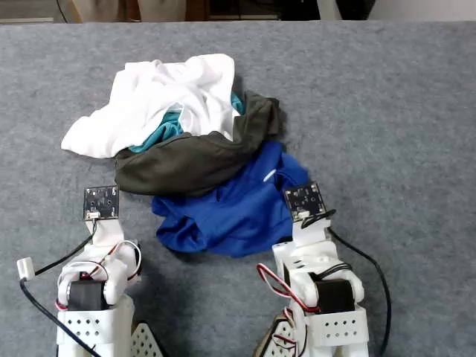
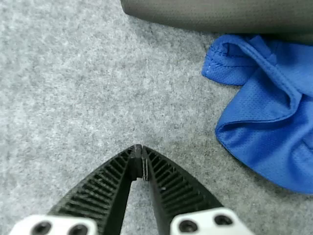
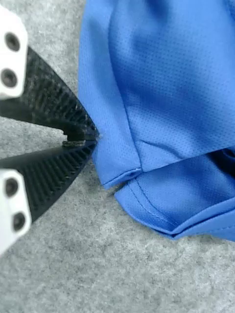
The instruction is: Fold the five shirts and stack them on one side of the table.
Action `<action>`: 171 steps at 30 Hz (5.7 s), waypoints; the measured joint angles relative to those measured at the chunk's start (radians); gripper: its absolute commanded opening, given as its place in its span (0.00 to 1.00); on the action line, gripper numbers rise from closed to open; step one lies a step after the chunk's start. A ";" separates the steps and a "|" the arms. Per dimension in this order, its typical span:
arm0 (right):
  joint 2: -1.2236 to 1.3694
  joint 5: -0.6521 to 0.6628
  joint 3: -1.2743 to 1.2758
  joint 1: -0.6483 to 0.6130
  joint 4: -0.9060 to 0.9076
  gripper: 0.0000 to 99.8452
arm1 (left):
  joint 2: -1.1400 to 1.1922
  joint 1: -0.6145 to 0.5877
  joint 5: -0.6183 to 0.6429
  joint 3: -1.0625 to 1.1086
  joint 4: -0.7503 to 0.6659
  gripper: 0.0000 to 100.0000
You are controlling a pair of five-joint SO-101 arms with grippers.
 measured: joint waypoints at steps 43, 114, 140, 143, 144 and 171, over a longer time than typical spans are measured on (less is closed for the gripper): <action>0.000 0.000 0.000 0.000 0.000 0.00 | 0.000 0.000 0.000 0.000 0.000 0.02; 0.000 -0.003 0.000 0.000 0.000 0.00 | 0.000 0.000 0.000 0.000 0.000 0.02; 0.275 0.011 -0.815 0.061 -0.129 0.01 | 0.000 0.000 0.000 0.000 0.000 0.02; 0.503 0.011 -0.993 0.012 -0.074 0.07 | 0.000 0.000 0.000 0.000 0.000 0.02; 0.586 0.011 -1.046 -0.017 -0.044 0.09 | 0.000 0.000 0.000 0.000 0.000 0.02; 1.502 0.181 -1.568 -0.281 0.114 0.18 | 0.000 0.000 0.000 0.000 0.000 0.02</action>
